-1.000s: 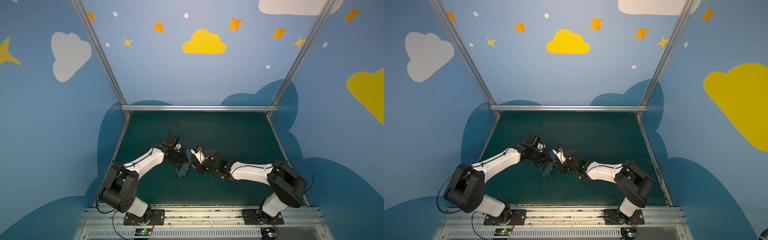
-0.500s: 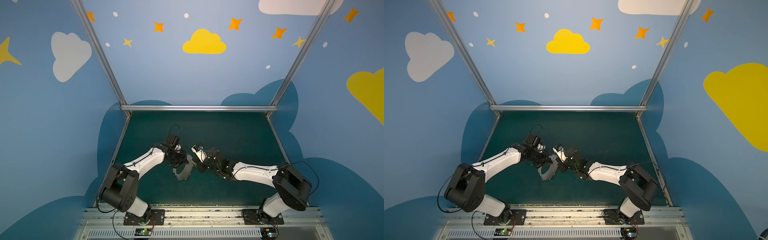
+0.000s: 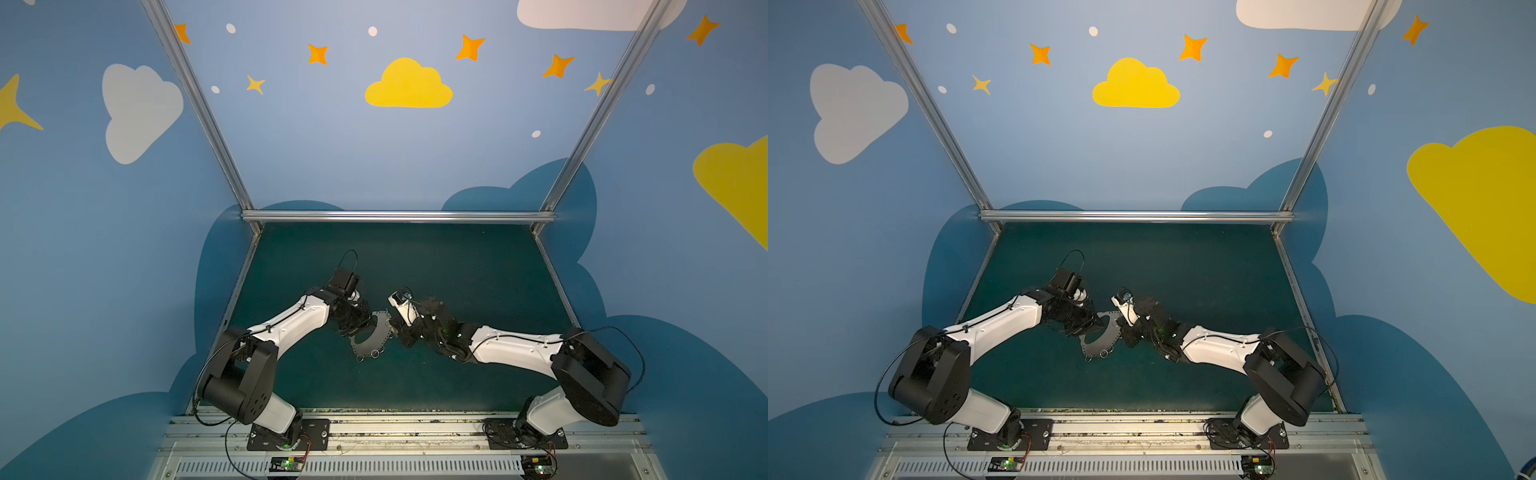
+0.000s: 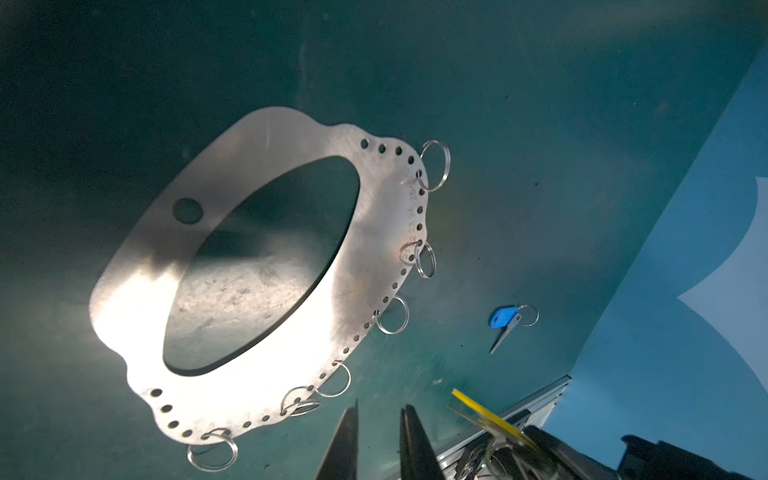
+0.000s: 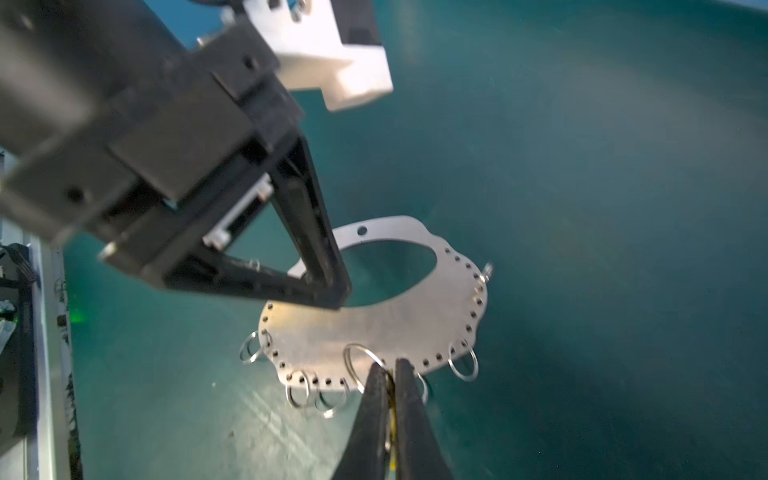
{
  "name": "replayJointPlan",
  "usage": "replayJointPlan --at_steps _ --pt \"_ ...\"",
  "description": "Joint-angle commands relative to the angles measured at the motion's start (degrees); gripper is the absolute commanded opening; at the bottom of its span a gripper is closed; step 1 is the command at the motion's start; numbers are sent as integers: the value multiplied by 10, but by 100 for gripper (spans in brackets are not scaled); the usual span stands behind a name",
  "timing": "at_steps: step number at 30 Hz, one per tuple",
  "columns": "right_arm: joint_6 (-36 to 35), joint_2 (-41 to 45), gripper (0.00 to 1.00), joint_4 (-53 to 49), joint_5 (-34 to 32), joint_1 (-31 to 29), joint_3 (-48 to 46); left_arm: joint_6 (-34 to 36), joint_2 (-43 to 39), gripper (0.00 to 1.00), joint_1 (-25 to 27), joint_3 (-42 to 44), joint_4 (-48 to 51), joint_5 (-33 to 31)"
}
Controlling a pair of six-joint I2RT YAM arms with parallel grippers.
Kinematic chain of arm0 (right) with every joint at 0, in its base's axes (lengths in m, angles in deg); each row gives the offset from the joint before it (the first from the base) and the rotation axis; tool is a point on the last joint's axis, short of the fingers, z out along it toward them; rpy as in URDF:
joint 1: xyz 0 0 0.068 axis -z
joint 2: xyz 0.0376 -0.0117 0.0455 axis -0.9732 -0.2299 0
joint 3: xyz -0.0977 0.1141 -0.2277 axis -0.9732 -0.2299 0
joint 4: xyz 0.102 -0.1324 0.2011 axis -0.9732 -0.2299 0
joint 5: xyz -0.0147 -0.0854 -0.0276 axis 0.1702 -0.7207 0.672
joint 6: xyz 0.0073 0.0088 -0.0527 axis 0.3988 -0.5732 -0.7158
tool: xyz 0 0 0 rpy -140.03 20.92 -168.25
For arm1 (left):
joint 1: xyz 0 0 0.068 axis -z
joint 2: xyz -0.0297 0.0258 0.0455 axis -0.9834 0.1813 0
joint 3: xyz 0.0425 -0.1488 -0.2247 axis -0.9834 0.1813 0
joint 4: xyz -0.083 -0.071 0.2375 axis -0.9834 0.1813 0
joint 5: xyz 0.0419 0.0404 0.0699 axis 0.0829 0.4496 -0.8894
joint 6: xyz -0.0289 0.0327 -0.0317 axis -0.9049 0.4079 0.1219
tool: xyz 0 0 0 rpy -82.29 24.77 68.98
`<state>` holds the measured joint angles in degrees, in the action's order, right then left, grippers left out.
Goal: Put the keys on the keyring
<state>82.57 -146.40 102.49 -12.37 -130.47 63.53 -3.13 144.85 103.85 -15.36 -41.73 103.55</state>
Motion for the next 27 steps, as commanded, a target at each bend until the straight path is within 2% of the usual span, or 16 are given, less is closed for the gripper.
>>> replayJointPlan --at_steps 1,4,7,12,18,20,27 --pt "25 43 0 -10 42 16 -21 -5 -39 22 7 20 -57 18" --pt "51 74 0 -27 73 33 -27 -1 -81 20 14 38 -109 35" --pt "81 98 0 -34 143 64 -28 0 -128 20 15 55 -154 45" --pt "148 116 0 -4 245 125 -31 -4 -174 29 17 59 -203 49" --pt "217 113 0 63 376 176 -29 6 -170 30 35 26 -228 83" --pt "240 110 0 83 401 183 -29 21 -163 30 45 9 -212 85" --pt "286 105 0 133 448 192 -35 20 -149 41 78 -9 -224 88"
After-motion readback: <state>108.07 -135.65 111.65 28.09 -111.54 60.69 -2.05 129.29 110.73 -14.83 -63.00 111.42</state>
